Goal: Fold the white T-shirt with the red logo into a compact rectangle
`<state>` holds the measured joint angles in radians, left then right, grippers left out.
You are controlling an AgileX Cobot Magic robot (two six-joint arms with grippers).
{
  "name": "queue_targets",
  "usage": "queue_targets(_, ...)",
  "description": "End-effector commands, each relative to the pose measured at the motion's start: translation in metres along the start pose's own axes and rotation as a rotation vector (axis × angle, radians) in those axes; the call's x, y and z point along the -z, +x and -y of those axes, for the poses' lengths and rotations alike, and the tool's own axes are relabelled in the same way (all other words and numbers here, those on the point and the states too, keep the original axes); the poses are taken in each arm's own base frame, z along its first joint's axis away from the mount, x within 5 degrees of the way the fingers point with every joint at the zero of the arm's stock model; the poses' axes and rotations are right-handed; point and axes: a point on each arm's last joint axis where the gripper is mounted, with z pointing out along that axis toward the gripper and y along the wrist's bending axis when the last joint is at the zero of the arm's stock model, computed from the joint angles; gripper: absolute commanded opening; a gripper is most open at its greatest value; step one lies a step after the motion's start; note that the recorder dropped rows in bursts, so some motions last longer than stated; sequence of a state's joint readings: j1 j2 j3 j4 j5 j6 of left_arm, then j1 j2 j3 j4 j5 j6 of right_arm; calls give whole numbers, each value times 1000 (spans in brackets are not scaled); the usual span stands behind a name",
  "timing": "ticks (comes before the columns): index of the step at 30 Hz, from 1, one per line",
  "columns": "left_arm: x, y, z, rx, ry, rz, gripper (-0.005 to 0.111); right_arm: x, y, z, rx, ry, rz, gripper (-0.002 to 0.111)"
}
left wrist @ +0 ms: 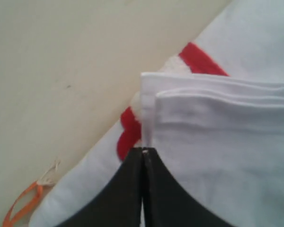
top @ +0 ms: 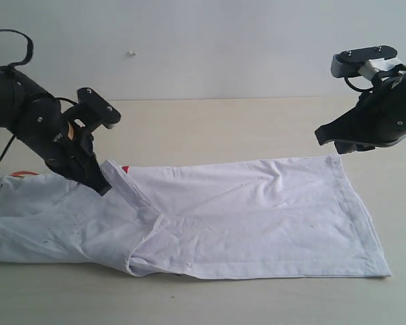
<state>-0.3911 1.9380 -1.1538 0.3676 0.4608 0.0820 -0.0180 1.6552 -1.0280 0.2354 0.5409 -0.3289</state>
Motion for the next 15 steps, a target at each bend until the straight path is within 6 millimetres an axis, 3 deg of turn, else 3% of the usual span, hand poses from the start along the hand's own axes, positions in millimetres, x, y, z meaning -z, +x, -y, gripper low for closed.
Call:
queue_targets(1,21,11,-28,203,-36,-39,0,1,-2,2,6,6,12,9)
queue_targets(4,30,26,-44,327,14,-88,0,1,-2,2,6,3,5,9)
queue_targets(6,33,35,-44,351,133,-138,0,1,-2,2,4,2,6,9)
queue_targets(9,32,45,-40,393,268,-191,0,1,-2,1,-4,-3,7,9)
queue_targets(15,20,70,-25,421,301,-257,0,1,-1,0,-14,-16,-7,9)
